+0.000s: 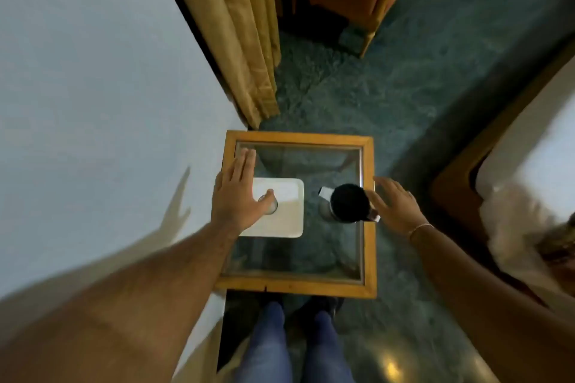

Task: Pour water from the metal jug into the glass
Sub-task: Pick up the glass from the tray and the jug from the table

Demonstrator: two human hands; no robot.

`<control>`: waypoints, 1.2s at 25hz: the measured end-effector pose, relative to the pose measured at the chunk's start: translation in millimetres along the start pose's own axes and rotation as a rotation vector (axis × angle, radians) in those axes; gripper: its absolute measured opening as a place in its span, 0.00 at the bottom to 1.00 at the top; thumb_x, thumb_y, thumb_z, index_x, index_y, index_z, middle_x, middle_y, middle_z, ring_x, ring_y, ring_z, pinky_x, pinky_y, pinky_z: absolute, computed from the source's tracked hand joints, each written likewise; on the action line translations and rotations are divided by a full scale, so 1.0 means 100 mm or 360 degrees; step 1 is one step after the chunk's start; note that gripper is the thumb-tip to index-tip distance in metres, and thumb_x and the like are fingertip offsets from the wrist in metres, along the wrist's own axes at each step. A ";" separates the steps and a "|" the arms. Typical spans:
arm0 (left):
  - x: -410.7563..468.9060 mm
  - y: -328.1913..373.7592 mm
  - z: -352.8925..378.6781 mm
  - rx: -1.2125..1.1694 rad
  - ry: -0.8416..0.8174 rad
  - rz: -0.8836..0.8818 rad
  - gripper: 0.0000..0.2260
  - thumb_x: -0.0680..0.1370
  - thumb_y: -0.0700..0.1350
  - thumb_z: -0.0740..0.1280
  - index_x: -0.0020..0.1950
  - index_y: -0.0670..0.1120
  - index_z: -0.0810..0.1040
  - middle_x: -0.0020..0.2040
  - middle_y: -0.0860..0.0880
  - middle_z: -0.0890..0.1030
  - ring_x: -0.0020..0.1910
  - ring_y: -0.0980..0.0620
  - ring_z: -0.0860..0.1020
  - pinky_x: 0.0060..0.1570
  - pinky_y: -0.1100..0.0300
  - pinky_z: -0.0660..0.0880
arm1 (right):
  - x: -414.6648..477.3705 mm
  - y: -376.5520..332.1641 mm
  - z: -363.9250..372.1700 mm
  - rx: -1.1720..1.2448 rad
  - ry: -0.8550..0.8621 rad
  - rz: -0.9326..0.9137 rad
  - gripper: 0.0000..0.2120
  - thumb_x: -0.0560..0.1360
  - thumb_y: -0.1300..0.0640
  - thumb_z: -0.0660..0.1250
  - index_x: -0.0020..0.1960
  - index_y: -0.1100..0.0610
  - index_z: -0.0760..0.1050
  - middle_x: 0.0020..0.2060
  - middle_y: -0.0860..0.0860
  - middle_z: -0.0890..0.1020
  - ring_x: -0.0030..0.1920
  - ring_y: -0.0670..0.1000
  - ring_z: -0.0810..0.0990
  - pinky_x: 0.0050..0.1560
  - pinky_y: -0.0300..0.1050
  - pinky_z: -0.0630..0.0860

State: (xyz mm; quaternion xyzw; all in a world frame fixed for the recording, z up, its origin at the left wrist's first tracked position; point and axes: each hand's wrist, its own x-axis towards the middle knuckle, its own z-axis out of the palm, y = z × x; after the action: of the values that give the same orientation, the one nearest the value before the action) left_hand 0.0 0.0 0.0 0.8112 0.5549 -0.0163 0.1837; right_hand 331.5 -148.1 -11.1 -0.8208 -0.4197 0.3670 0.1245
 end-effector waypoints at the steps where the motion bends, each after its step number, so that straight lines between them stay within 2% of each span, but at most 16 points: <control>1: -0.01 -0.09 0.25 -0.0040 -0.0066 -0.0047 0.47 0.77 0.70 0.70 0.89 0.54 0.52 0.89 0.47 0.63 0.85 0.39 0.69 0.81 0.36 0.67 | 0.05 0.19 0.15 0.0078 -0.0034 0.0066 0.29 0.84 0.36 0.60 0.80 0.50 0.68 0.76 0.56 0.75 0.77 0.60 0.71 0.77 0.64 0.66; 3: -0.09 -0.25 0.75 -0.0121 -0.0171 -0.0151 0.48 0.76 0.69 0.72 0.88 0.53 0.53 0.88 0.46 0.64 0.84 0.38 0.70 0.79 0.35 0.70 | 0.05 0.51 0.43 0.0387 -0.0019 0.0185 0.31 0.81 0.31 0.61 0.76 0.50 0.72 0.63 0.50 0.81 0.66 0.57 0.80 0.62 0.52 0.78; 5: -0.21 -0.41 1.16 -0.0201 -0.0305 -0.0268 0.50 0.76 0.67 0.74 0.88 0.54 0.51 0.89 0.46 0.62 0.85 0.38 0.68 0.79 0.34 0.70 | 0.05 0.67 0.62 0.0627 0.0021 0.0221 0.37 0.76 0.23 0.60 0.67 0.53 0.77 0.50 0.48 0.83 0.52 0.52 0.83 0.50 0.44 0.77; 7: -0.17 -0.54 1.56 -0.0272 -0.0367 -0.0310 0.51 0.75 0.66 0.76 0.89 0.53 0.50 0.89 0.46 0.63 0.85 0.38 0.68 0.78 0.34 0.73 | 0.14 0.76 0.74 0.0755 -0.0011 0.0141 0.38 0.73 0.20 0.59 0.59 0.52 0.81 0.49 0.55 0.85 0.51 0.54 0.83 0.51 0.46 0.77; 8: -0.15 -0.56 1.70 -0.0320 -0.0388 -0.0324 0.52 0.75 0.66 0.77 0.89 0.53 0.50 0.89 0.46 0.64 0.84 0.38 0.69 0.77 0.35 0.75 | 0.18 0.79 0.77 0.0796 -0.0039 0.0094 0.34 0.74 0.21 0.60 0.58 0.49 0.82 0.50 0.55 0.86 0.52 0.52 0.84 0.53 0.47 0.77; 10: -0.09 -0.61 1.92 -0.0474 -0.0488 -0.0473 0.53 0.74 0.64 0.79 0.88 0.55 0.49 0.88 0.47 0.64 0.84 0.39 0.69 0.76 0.36 0.76 | 0.21 0.86 0.78 0.0890 -0.0112 0.0059 0.27 0.78 0.27 0.61 0.56 0.48 0.83 0.47 0.52 0.88 0.51 0.45 0.85 0.57 0.47 0.77; 12: -0.03 -0.64 2.15 -0.0687 -0.0523 -0.0646 0.53 0.75 0.60 0.81 0.88 0.56 0.49 0.88 0.47 0.64 0.84 0.40 0.68 0.78 0.36 0.74 | 0.26 0.90 0.78 0.0947 -0.0188 0.0043 0.24 0.81 0.34 0.61 0.52 0.53 0.84 0.42 0.50 0.88 0.47 0.44 0.86 0.59 0.47 0.76; 13: 0.01 -0.66 2.24 -0.0798 -0.0509 -0.0733 0.52 0.75 0.58 0.82 0.88 0.56 0.51 0.88 0.47 0.64 0.84 0.40 0.69 0.78 0.36 0.73 | 0.29 0.93 0.79 0.0967 -0.0234 0.0013 0.26 0.81 0.36 0.60 0.49 0.57 0.84 0.40 0.50 0.89 0.46 0.45 0.86 0.60 0.46 0.76; 15: 0.05 -0.65 2.37 -0.0986 -0.0460 -0.0843 0.50 0.76 0.53 0.83 0.88 0.55 0.54 0.87 0.47 0.66 0.82 0.40 0.72 0.77 0.36 0.75 | 0.27 0.96 0.86 0.0973 -0.0302 -0.0031 0.34 0.79 0.33 0.61 0.43 0.65 0.83 0.36 0.52 0.88 0.44 0.51 0.85 0.58 0.44 0.76; 17: 0.11 -0.63 2.45 -0.1147 -0.0415 -0.0873 0.47 0.77 0.49 0.83 0.88 0.54 0.58 0.86 0.47 0.67 0.80 0.41 0.73 0.75 0.37 0.77 | 0.18 0.96 0.97 0.0987 -0.0341 -0.0061 0.43 0.76 0.28 0.63 0.36 0.71 0.78 0.33 0.60 0.83 0.39 0.62 0.80 0.50 0.47 0.75; 19: 0.20 -0.62 2.48 -0.1285 -0.0414 -0.0884 0.45 0.77 0.48 0.83 0.87 0.54 0.60 0.84 0.46 0.68 0.78 0.42 0.74 0.74 0.41 0.79 | 0.07 0.90 1.13 0.1131 -0.0241 -0.0065 0.43 0.77 0.31 0.64 0.32 0.73 0.72 0.29 0.67 0.76 0.31 0.63 0.71 0.42 0.51 0.69; 22: 0.33 -0.59 2.49 -0.1274 -0.0407 -0.0906 0.43 0.77 0.51 0.82 0.86 0.55 0.61 0.83 0.45 0.70 0.75 0.46 0.73 0.74 0.46 0.77 | -0.04 0.77 1.36 0.1433 -0.0022 -0.0001 0.41 0.78 0.35 0.68 0.30 0.72 0.65 0.28 0.72 0.64 0.31 0.68 0.60 0.37 0.53 0.60; 25: 0.39 -0.54 2.50 -0.1232 -0.0369 -0.0906 0.35 0.78 0.50 0.81 0.82 0.51 0.69 0.79 0.45 0.75 0.69 0.50 0.74 0.77 0.43 0.76 | -0.02 0.65 1.53 0.1654 0.0224 0.0069 0.35 0.79 0.42 0.67 0.31 0.70 0.63 0.28 0.67 0.62 0.30 0.64 0.57 0.37 0.58 0.55; 27: 0.39 -0.54 2.46 -0.1197 -0.0359 -0.0868 0.33 0.79 0.49 0.81 0.81 0.50 0.71 0.78 0.44 0.77 0.70 0.47 0.76 0.78 0.42 0.76 | 0.06 0.55 1.59 0.1751 0.0400 0.0063 0.29 0.80 0.45 0.65 0.30 0.66 0.63 0.26 0.60 0.62 0.28 0.56 0.58 0.34 0.52 0.56; 30: 0.35 -0.59 2.36 -0.1137 -0.0322 -0.0770 0.32 0.78 0.49 0.81 0.80 0.50 0.73 0.77 0.45 0.79 0.71 0.46 0.78 0.76 0.42 0.77 | 0.20 0.40 1.58 0.1843 0.0609 0.0018 0.27 0.81 0.48 0.65 0.29 0.57 0.60 0.25 0.51 0.60 0.26 0.55 0.56 0.31 0.52 0.55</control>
State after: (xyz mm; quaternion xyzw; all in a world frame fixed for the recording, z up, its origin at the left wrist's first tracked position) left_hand 2.1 -24.8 -244.2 0.5379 0.6788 0.0548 0.4969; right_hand 251.4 -173.7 -152.4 -0.6733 -0.1178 0.3822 0.6219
